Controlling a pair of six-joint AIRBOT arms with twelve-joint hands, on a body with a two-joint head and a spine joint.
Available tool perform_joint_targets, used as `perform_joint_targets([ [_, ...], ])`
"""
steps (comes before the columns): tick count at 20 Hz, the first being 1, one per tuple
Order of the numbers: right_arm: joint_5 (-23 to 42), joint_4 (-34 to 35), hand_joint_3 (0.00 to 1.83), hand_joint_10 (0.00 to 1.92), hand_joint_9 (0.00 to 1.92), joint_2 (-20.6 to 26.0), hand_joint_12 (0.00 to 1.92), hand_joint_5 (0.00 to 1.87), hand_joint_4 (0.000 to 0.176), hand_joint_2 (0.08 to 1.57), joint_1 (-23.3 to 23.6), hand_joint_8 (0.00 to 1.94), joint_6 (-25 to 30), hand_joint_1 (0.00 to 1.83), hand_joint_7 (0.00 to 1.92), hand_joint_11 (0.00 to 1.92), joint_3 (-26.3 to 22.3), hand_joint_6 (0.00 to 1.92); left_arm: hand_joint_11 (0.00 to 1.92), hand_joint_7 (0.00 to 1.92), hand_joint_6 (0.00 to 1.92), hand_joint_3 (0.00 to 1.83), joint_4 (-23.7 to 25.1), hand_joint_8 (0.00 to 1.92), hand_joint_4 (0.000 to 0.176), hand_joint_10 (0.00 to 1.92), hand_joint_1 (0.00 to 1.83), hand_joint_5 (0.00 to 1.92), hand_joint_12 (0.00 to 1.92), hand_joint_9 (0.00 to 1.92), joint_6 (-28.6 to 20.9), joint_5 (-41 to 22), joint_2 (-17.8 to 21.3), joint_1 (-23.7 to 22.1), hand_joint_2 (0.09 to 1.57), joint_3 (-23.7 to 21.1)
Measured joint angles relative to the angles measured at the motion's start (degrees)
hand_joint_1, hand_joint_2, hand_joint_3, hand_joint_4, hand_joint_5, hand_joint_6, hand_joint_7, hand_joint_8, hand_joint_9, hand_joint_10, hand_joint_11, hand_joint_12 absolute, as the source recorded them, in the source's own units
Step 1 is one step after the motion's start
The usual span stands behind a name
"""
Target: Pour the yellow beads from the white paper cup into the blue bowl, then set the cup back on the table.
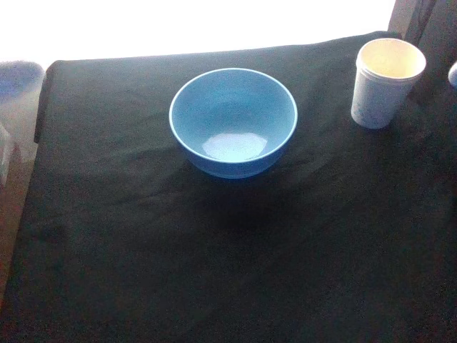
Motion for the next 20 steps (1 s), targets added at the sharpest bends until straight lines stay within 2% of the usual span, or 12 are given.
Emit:
perform_joint_targets([
  [3,-0.63,-0.04,0.00,0.00,0.05,-0.09,0.25,0.02,0.173,0.65,0.00,0.00,0.02,0.83,0.12,0.00,0.48,0.00,0.00,0.10,0.00,0.00,0.17,0.00,0.039,0.00,0.50,0.00,0.21,0.05,-0.04,0.20,-0.31,0.00,0.74,0.00],
  [4,-0.98,0.35,0.00,0.00,0.05,-0.35,0.22,0.02,0.155,0.66,0.02,0.00,0.02,0.84,0.12,0.00,0.83,0.00,0.00,0.09,0.00,0.00,0.13,0.00,0.040,0.00,0.50,0.00,0.21,0.04,-0.04,0.22,-0.35,0.00,0.73,0.00],
  [6,-1.31,1.77,0.00,0.00,0.06,-1.18,0.20,0.03,0.159,0.64,0.02,0.00,0.07,0.84,0.13,0.00,1.44,0.00,0.00,0.10,0.00,0.00,0.07,0.00,0.034,0.00,0.49,0.00,0.21,0.04,-0.04,0.22,-0.37,0.00,0.71,0.00],
  [8,-1.51,3.04,0.00,0.00,0.04,-3.04,0.13,0.04,0.166,0.67,0.02,0.00,2.10,0.84,0.13,0.00,3.06,0.00,0.00,0.08,0.00,0.00,-0.37,0.00,0.044,0.00,0.47,0.00,0.21,0.02,-0.48,-0.17,-1.07,0.00,0.71,0.17],
  [9,-1.31,3.63,0.01,0.00,0.04,-4.42,0.13,0.03,0.155,0.69,0.02,0.00,3.37,0.81,0.13,0.00,4.24,0.00,0.00,0.08,0.00,0.00,-0.63,0.00,0.046,0.00,0.48,0.00,0.17,0.02,-0.92,-0.24,-1.44,0.00,0.71,0.17],
  [10,-1.40,4.92,0.00,0.01,0.04,-5.81,0.13,0.02,0.169,0.67,0.02,0.00,3.65,0.78,0.13,0.01,4.94,0.00,0.00,0.08,0.00,0.00,-0.63,0.00,0.040,0.00,0.48,0.00,0.17,0.03,-1.44,-0.52,-1.79,0.00,0.73,0.33],
  [13,-1.57,6.27,0.01,0.00,0.02,-8.57,0.14,0.00,0.176,0.68,0.00,0.00,5.57,0.74,0.10,0.04,6.69,0.00,0.00,0.12,0.00,0.00,-0.90,0.00,0.057,0.01,0.44,0.00,0.19,0.09,-2.12,-1.46,-2.01,0.59,0.73,0.59],
  [15,-0.50,8.46,0.02,0.00,0.00,-11.32,0.03,0.00,0.166,0.75,-0.42,0.01,10.93,0.70,0.06,0.00,9.73,0.00,0.00,0.13,0.00,0.00,-0.90,0.00,0.075,0.00,0.47,0.00,0.18,0.09,-2.49,-2.45,-2.01,1.22,0.72,0.59],
  [16,0.22,9.68,0.01,0.00,0.00,-11.96,0.02,0.00,0.151,0.75,-1.73,0.01,12.61,0.66,0.06,0.01,10.25,0.00,0.01,0.12,0.00,0.00,-0.87,0.00,0.069,0.00,0.44,0.00,0.18,0.09,-2.56,-2.43,-2.05,1.38,0.72,0.59],
  [17,0.48,10.97,0.00,0.00,0.00,-12.26,0.03,0.01,0.155,0.71,-3.48,0.01,13.55,0.66,0.07,0.04,10.32,0.00,0.01,0.11,0.00,0.00,-1.01,0.00,0.065,0.00,0.44,0.00,0.18,0.08,-2.58,-2.54,-2.14,1.49,0.71,0.61],
  [19,-0.04,14.21,0.00,0.00,0.00,-12.94,0.03,0.01,0.140,0.71,-4.59,0.01,13.99,0.64,0.07,0.03,10.34,0.00,0.00,0.10,0.00,0.00,-1.64,0.00,0.042,0.00,0.42,0.00,0.17,0.06,-2.58,-2.34,-2.45,1.49,0.72,0.94],
  [20,0.11,14.88,0.00,0.00,0.00,-13.35,0.02,0.02,0.124,0.71,-4.59,0.01,14.38,0.64,0.09,0.02,10.64,0.01,0.00,0.10,0.00,0.00,-1.60,0.00,0.043,0.00,0.43,0.00,0.14,0.06,-2.62,-2.29,-2.45,1.49,0.72,0.94],
])
